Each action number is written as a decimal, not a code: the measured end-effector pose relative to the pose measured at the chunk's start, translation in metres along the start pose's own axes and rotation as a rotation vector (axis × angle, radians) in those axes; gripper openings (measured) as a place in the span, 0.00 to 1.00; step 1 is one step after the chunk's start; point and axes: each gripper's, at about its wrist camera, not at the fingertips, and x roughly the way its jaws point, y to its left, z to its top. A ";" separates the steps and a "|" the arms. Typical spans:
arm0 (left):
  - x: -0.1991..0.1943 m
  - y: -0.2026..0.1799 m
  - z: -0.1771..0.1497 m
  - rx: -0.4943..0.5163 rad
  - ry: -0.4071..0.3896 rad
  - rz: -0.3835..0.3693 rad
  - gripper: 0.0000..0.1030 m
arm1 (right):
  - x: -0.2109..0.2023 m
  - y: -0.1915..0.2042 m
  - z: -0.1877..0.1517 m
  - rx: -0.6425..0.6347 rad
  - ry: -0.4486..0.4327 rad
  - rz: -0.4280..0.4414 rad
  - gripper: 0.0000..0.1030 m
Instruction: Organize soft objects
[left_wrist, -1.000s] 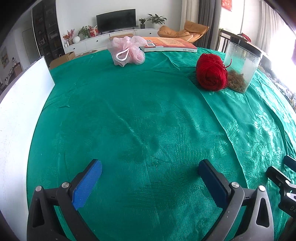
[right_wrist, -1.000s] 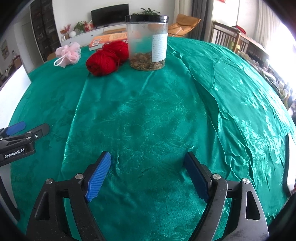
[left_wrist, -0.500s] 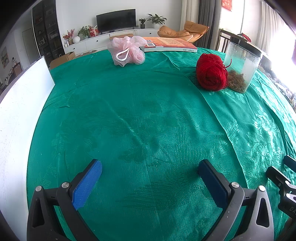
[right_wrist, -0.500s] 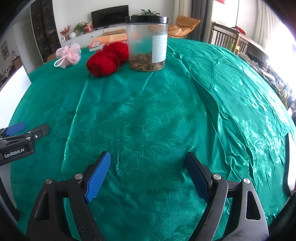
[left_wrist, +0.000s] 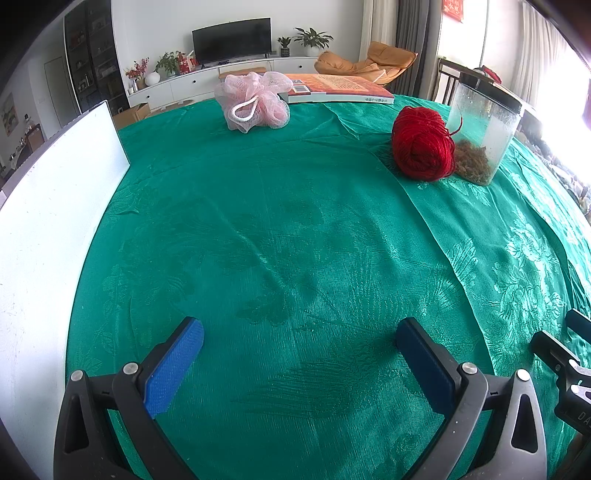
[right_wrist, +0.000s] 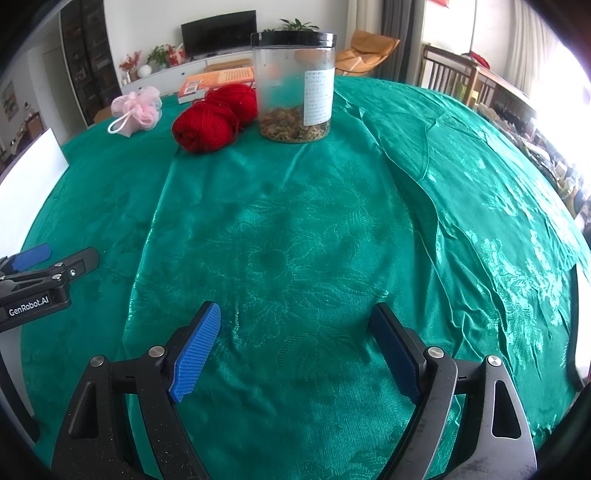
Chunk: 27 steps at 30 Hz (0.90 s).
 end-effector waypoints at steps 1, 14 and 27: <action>0.000 0.000 0.000 0.000 0.000 0.000 1.00 | 0.000 0.000 0.000 0.000 0.000 0.000 0.84; 0.000 0.000 0.000 0.000 -0.001 0.000 1.00 | -0.001 0.002 -0.003 0.001 -0.024 -0.002 0.85; 0.000 0.000 0.000 0.000 -0.001 0.000 1.00 | -0.001 0.002 -0.003 0.001 -0.025 -0.002 0.85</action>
